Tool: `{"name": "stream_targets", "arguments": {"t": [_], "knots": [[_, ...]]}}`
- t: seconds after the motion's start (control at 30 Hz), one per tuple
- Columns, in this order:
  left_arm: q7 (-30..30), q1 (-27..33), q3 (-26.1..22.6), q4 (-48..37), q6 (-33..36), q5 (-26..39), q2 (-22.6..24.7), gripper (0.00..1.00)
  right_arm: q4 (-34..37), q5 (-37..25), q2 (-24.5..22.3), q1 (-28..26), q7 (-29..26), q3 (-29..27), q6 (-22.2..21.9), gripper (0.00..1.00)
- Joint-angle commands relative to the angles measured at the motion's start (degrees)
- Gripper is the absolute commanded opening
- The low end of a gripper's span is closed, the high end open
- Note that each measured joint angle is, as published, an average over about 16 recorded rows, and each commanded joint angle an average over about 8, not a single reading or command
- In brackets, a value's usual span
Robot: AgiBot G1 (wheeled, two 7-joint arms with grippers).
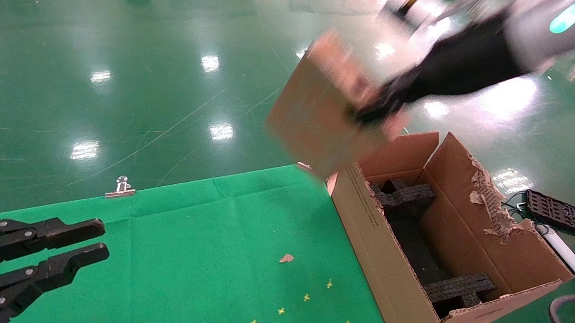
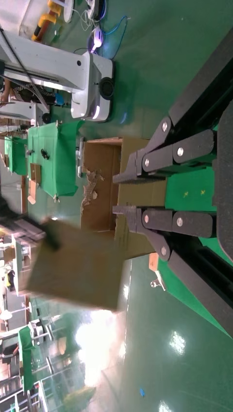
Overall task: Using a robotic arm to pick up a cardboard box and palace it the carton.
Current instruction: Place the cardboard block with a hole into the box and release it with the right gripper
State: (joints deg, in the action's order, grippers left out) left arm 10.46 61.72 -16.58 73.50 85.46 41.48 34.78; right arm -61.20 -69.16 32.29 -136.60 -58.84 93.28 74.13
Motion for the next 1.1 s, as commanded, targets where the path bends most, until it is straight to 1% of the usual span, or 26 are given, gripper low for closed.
{"name": "stream_targets", "arguments": {"t": [0.03,0.17,0.2,0.23,0.33,0.43,0.47,0.5,0.63,0.77,0.9,1.1], "knots": [[0.00,0.00,-0.01,0.00,0.00,0.00,0.00,0.00,3.72,-0.16,-1.43,-2.31,2.71,-1.27,0.42,0.00],[-0.01,0.00,-0.02,0.00,-0.01,-0.01,-0.01,0.00,10.01,-4.00,-3.36,-5.02,4.77,-0.83,2.00,0.00],[-0.01,0.01,-0.03,0.00,-0.01,-0.02,-0.01,0.05,11.38,-5.03,-3.79,-5.41,5.01,-0.51,2.46,0.00],[-0.01,0.01,-0.03,0.00,-0.01,-0.02,-0.01,0.14,12.73,-6.02,-4.18,-5.70,5.18,-0.14,2.95,0.00],[-0.02,0.01,-0.04,0.00,-0.02,-0.03,-0.02,0.51,16.31,-8.42,-5.19,-5.65,5.44,1.14,4.50,0.00],[-0.03,0.01,-0.05,0.00,-0.02,-0.03,-0.02,0.88,19.36,-9.48,-5.88,-4.15,5.34,2.48,5.86,0.00],[-0.03,0.01,-0.05,0.00,-0.02,-0.04,-0.02,0.96,20.39,-9.49,-6.04,-3.32,5.21,2.89,6.21,0.00],[-0.03,0.01,-0.06,0.00,-0.02,-0.04,-0.02,1.00,21.42,-9.36,-6.17,-2.35,5.01,3.28,6.47,0.00],[-0.04,0.02,-0.07,0.00,-0.03,-0.05,-0.03,1.00,25.66,-8.33,-6.01,1.97,3.88,4.55,6.52,0.00],[-0.04,0.02,-0.08,0.00,-0.04,-0.06,-0.04,1.00,29.47,-7.85,-5.02,5.98,3.10,5.55,5.16,0.00],[-0.05,0.02,-0.10,0.00,-0.04,-0.07,-0.04,1.00,32.46,-7.69,-3.77,9.26,3.27,6.25,3.74,0.00],[-0.06,0.03,-0.12,0.00,-0.05,-0.08,-0.05,1.00,37.07,-7.28,-1.39,13.48,3.95,7.00,2.74,0.00]]}}
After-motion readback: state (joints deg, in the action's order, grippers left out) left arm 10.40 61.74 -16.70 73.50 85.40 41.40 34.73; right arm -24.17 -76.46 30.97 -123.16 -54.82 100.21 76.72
